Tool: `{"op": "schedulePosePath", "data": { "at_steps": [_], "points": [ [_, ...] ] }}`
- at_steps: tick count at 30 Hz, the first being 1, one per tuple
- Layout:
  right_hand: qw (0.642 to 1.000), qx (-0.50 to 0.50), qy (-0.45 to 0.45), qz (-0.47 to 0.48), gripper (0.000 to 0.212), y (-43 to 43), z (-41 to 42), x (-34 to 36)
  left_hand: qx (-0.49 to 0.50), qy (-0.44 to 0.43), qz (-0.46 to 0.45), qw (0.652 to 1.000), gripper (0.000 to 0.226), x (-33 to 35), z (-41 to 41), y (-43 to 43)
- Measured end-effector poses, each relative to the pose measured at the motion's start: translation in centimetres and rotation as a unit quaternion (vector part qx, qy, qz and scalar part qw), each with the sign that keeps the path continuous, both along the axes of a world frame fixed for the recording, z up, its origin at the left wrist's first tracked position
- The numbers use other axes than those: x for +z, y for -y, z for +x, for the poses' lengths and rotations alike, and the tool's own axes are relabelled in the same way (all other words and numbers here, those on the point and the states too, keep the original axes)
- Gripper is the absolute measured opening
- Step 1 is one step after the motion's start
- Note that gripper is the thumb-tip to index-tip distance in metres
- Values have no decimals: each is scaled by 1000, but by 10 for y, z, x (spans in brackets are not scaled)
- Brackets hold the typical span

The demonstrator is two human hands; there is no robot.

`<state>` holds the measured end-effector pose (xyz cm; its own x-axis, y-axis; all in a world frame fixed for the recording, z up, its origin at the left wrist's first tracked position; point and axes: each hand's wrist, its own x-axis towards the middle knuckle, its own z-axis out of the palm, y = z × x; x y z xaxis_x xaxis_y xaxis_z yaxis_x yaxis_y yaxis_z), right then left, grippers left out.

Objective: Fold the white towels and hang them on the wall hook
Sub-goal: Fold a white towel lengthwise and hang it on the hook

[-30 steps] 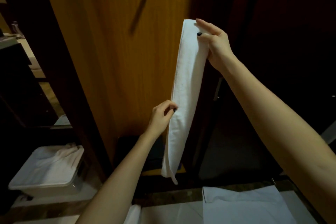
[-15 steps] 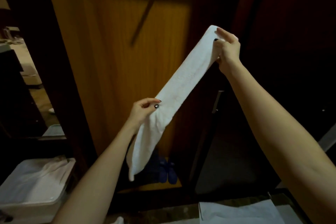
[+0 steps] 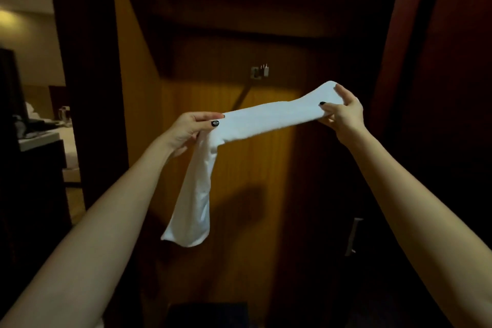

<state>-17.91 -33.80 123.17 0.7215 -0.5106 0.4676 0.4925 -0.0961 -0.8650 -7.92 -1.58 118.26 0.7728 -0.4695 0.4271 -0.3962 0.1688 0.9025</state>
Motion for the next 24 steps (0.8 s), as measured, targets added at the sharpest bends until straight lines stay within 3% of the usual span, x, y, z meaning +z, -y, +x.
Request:
{"op": "schedulePosePath", "data": {
  "at_steps": [4, 9, 17, 24],
  "points": [
    [999, 18, 29, 13, 67, 14, 41, 33, -48, 15, -29, 998, 34, 45, 44, 7],
    [996, 29, 84, -7, 69, 39, 108, 63, -72, 44, -77, 993, 31, 88, 112, 28],
    [993, 44, 103, 46, 64, 84, 215, 99, -59, 94, -121, 986, 27, 155, 228, 81],
    [991, 41, 88, 96, 62, 111, 282, 91, -20, 45, -140, 989, 15, 171, 299, 128]
  ]
}}
